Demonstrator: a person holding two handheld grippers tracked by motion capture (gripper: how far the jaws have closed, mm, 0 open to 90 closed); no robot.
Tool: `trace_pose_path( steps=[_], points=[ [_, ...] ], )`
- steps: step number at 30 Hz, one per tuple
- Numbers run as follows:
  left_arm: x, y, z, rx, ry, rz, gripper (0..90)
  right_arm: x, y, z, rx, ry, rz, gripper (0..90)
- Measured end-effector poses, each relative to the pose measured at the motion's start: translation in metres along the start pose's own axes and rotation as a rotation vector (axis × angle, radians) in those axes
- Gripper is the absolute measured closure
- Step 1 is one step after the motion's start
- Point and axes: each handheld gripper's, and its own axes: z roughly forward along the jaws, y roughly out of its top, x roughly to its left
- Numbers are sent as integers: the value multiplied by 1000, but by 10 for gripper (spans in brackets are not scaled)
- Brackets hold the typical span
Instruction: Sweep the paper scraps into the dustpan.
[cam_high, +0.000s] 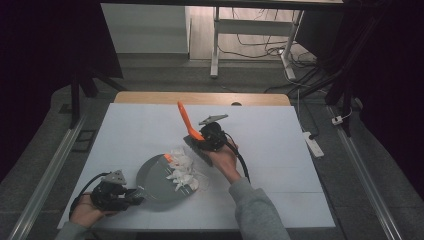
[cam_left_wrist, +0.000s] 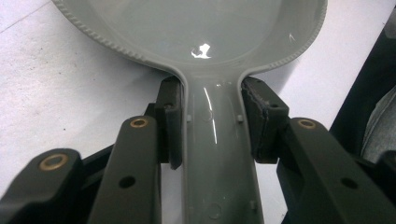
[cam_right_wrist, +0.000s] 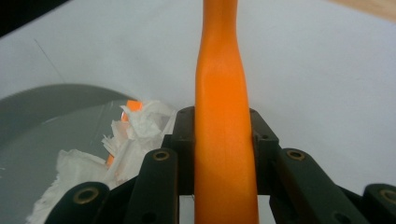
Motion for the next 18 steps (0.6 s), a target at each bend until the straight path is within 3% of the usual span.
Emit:
trace_pose_path(
  steps=[4,10,14,18],
  points=[
    [0,0,1,-6,-1,-4,621,7,0,18,54,6,-27,705],
    [0,1,1,-5,0,-4,621,34,4,29,102,80,-72,705],
    [-1,1,1,-4,2,-3,621,53,2,30,110,147,-105,705],
    [-2,1,1,-6,6,-4,621,62,5,20,73,172,-121,704]
  ],
)
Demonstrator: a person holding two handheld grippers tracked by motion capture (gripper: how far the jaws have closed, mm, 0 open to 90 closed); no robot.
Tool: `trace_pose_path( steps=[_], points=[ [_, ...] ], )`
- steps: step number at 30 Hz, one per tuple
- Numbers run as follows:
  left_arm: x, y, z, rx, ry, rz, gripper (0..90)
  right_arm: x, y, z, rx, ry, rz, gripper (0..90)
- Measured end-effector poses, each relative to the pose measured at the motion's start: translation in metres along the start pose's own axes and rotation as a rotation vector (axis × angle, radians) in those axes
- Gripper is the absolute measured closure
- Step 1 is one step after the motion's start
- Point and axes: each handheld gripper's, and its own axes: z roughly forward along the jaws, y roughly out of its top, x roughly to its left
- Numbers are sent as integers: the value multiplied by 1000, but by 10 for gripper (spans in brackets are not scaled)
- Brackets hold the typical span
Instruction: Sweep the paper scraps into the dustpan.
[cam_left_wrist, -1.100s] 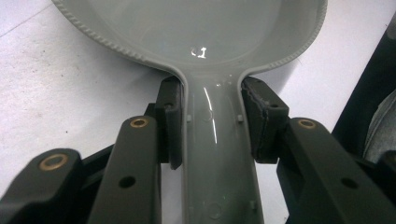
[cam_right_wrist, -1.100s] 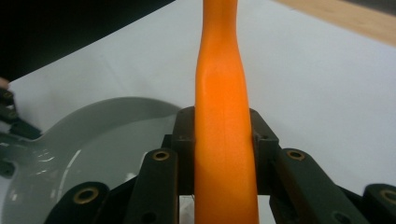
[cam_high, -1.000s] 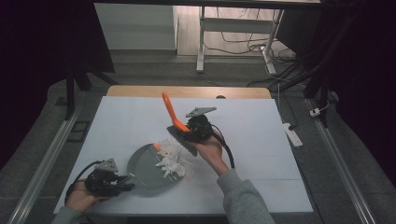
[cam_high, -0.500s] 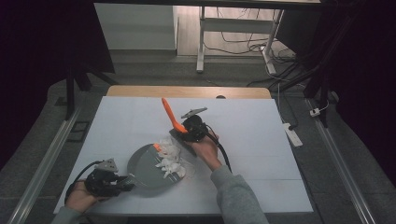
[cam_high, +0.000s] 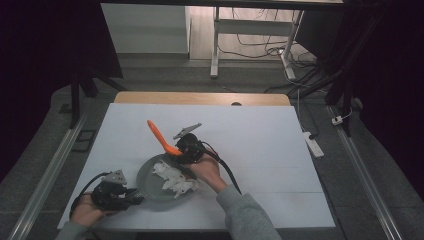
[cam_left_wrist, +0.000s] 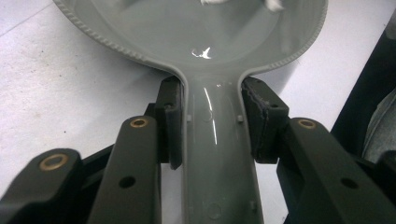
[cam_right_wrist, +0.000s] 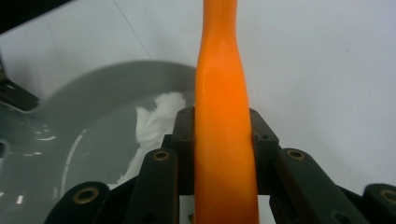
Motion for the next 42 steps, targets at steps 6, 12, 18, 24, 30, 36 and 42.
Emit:
trace_pose_path(
  steps=[6,12,18,24,30,36,42],
  points=[
    [0,0,-1,-6,4,3,621,-11,4,-29,-88,-36,9,704],
    [0,-1,0,-6,4,0,621,-27,-2,-55,-129,-86,50,704],
    [-1,-4,-3,-5,2,1,621,-38,-17,-71,-123,-139,77,704],
    [0,-17,-11,-5,-6,1,621,-48,-36,-83,-124,-163,117,704],
    [0,-21,-13,6,-18,15,620,-50,-54,-94,-121,-198,180,704],
    [-3,-19,-12,14,-38,46,620,-47,-71,-90,-92,-199,202,704],
    [-5,-17,-10,16,-40,49,621,-45,-74,-80,-75,-189,198,704]
  ],
)
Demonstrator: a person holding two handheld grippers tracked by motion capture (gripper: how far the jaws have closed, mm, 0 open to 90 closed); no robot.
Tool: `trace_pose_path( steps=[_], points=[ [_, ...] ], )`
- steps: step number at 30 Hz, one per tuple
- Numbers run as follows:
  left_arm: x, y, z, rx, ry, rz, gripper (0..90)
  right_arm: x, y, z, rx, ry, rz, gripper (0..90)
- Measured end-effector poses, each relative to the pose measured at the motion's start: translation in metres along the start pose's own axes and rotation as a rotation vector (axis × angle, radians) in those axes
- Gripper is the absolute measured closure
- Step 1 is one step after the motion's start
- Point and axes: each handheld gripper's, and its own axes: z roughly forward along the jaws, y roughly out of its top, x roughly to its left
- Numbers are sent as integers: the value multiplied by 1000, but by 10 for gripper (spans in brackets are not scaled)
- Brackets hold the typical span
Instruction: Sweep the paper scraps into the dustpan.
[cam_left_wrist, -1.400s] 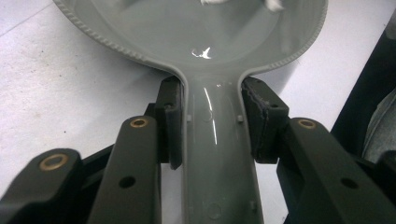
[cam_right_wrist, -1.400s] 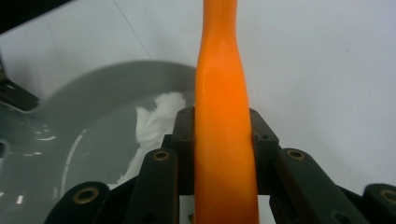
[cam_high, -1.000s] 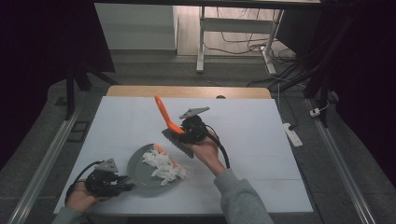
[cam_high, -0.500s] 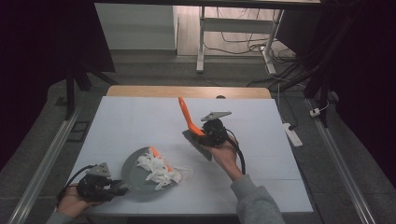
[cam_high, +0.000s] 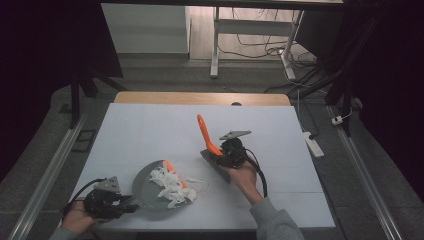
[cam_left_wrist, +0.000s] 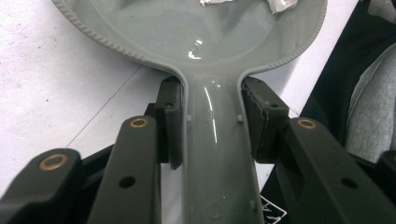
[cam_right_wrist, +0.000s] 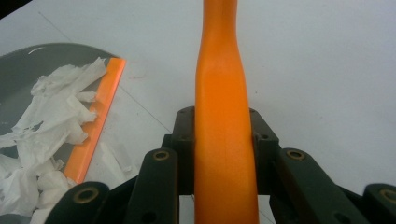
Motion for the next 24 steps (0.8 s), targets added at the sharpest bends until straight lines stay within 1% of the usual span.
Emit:
trace_pose_path(
  steps=[7,14,24],
  points=[
    [-1,3,2,0,2,0,621,11,0,11,26,14,-15,704],
    [-4,8,6,8,1,11,620,26,3,21,43,35,-45,705],
    [-7,12,10,5,5,4,620,45,6,31,50,68,-70,705]
  ],
)
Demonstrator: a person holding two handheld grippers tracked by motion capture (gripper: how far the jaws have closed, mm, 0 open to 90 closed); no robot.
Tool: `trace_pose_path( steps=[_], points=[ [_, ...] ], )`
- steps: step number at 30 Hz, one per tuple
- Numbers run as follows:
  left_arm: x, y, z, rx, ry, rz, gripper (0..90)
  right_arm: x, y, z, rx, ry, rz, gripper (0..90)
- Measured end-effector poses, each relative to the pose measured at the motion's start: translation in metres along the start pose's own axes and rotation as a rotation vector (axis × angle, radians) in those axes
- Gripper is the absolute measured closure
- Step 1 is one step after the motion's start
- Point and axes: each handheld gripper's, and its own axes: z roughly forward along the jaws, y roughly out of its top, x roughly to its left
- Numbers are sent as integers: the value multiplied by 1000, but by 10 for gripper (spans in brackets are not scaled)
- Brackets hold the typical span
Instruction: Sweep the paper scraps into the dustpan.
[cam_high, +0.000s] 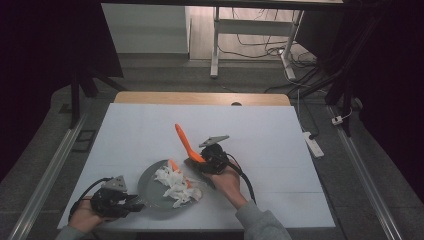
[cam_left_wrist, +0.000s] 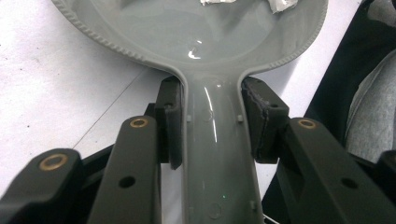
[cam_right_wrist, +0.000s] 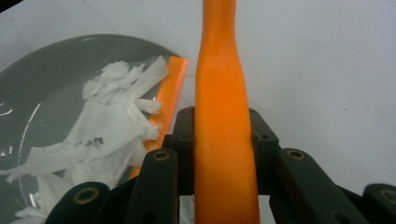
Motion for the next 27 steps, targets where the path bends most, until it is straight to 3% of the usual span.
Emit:
trace_pose_path(
  steps=[11,21,27],
  points=[
    [-2,3,2,-2,5,-5,620,23,7,12,1,61,-18,705],
    [-1,3,3,-4,4,-10,620,50,20,13,-35,184,-18,704],
    [-1,3,3,-5,5,-11,620,43,29,-6,-103,134,-37,704]
  ],
)
